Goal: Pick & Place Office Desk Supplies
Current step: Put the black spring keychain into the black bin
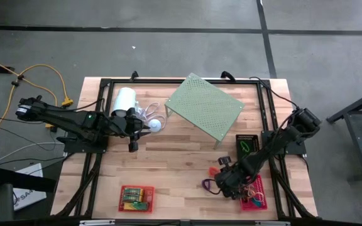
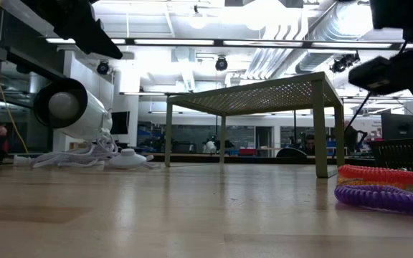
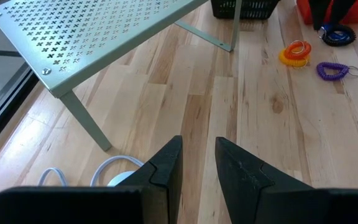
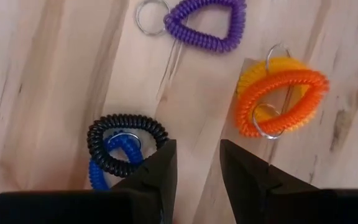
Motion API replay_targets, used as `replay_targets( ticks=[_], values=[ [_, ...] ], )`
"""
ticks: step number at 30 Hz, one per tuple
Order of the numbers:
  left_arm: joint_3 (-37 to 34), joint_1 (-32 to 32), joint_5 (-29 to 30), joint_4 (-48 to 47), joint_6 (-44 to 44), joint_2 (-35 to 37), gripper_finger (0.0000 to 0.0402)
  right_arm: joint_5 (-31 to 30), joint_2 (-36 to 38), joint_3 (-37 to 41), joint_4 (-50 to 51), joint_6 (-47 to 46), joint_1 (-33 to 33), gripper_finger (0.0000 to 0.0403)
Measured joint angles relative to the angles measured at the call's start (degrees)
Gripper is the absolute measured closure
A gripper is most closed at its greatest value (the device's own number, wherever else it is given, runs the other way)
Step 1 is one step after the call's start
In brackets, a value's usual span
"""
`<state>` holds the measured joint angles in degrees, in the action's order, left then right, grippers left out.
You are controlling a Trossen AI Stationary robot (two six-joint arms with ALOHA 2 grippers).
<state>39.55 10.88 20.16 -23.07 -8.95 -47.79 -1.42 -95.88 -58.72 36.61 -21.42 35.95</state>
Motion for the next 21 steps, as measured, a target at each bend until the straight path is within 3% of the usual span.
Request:
replay_targets(
  ticks=[21],
  values=[
    [0.00, 0.02, 0.00, 0.00, 0.00, 0.00, 0.0313, 1.40, -1.15, 0.02, 0.23, -5.25, 1.72, 0.0294]
  ],
)
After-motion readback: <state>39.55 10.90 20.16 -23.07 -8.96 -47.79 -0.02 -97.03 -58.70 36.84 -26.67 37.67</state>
